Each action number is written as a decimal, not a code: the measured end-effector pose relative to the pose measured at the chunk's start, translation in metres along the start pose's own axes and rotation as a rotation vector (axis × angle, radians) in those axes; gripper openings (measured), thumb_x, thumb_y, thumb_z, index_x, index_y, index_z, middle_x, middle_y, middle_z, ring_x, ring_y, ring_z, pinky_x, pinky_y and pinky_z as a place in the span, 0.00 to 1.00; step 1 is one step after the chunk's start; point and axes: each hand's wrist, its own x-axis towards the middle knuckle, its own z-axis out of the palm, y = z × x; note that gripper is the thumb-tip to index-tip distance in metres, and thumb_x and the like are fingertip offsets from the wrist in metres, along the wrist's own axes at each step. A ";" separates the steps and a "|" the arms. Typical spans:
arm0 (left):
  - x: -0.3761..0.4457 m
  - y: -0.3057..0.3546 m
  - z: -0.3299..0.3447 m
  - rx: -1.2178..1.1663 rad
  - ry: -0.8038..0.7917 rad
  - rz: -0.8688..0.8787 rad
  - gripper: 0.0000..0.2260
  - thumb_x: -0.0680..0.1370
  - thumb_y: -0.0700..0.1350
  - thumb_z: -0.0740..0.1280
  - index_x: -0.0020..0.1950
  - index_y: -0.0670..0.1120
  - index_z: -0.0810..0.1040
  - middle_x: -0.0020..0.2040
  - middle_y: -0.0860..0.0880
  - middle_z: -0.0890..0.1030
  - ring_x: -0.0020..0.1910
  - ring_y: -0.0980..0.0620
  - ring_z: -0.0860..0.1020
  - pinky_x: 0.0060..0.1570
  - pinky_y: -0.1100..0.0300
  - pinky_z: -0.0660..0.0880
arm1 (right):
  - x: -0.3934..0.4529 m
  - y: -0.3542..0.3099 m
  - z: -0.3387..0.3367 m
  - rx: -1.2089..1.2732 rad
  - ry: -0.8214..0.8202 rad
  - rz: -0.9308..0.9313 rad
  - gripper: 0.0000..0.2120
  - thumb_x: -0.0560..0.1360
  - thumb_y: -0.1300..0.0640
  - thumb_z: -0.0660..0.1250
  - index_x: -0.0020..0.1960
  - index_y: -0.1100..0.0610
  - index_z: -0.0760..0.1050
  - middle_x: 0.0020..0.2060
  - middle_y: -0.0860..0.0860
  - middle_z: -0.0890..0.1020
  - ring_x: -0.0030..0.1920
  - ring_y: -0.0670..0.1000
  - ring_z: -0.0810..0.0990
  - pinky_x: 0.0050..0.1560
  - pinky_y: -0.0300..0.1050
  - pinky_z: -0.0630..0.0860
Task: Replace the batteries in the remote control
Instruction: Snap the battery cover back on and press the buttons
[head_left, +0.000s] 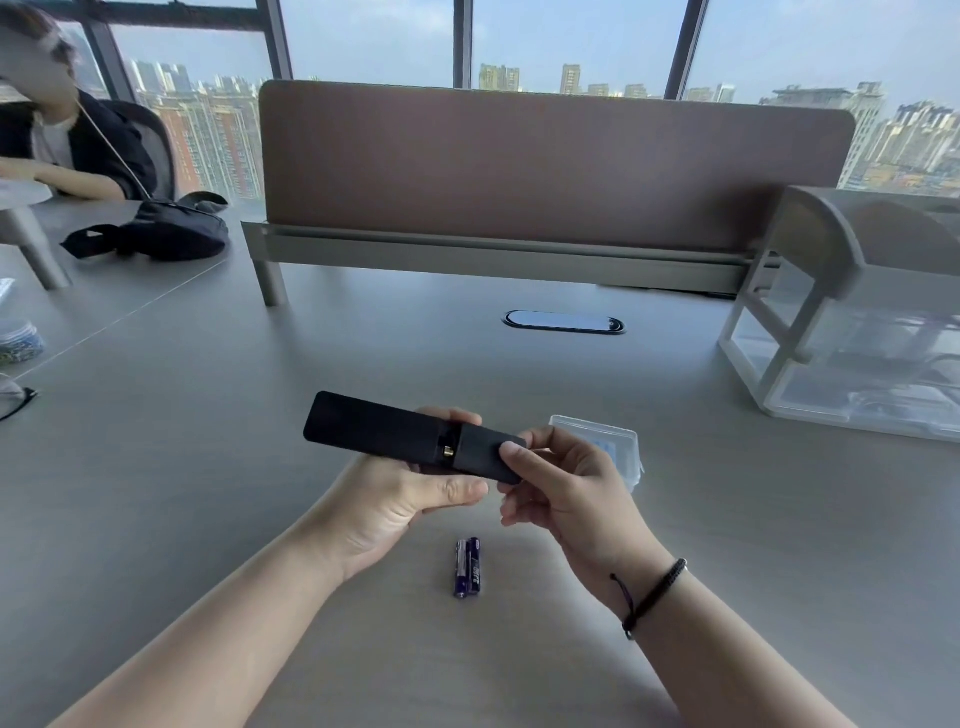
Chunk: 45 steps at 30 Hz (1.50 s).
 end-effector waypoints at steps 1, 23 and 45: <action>0.000 0.000 -0.001 0.013 0.005 0.012 0.22 0.64 0.30 0.75 0.54 0.47 0.80 0.45 0.47 0.85 0.47 0.51 0.83 0.43 0.60 0.79 | 0.000 0.000 0.000 -0.009 0.003 -0.009 0.04 0.76 0.62 0.70 0.44 0.61 0.76 0.31 0.57 0.80 0.25 0.53 0.76 0.32 0.47 0.77; -0.002 -0.001 -0.003 0.305 0.051 0.131 0.23 0.61 0.47 0.83 0.54 0.58 0.84 0.52 0.51 0.86 0.56 0.52 0.82 0.57 0.53 0.77 | 0.004 0.002 -0.003 -0.096 0.039 -0.081 0.03 0.75 0.63 0.72 0.46 0.62 0.78 0.27 0.54 0.78 0.24 0.53 0.74 0.29 0.45 0.75; 0.003 -0.005 -0.008 0.261 0.033 0.132 0.22 0.62 0.43 0.81 0.55 0.44 0.83 0.51 0.42 0.85 0.54 0.46 0.82 0.52 0.54 0.78 | 0.004 -0.002 -0.005 -0.018 -0.017 -0.093 0.05 0.76 0.67 0.69 0.45 0.58 0.80 0.32 0.58 0.77 0.25 0.53 0.73 0.31 0.47 0.76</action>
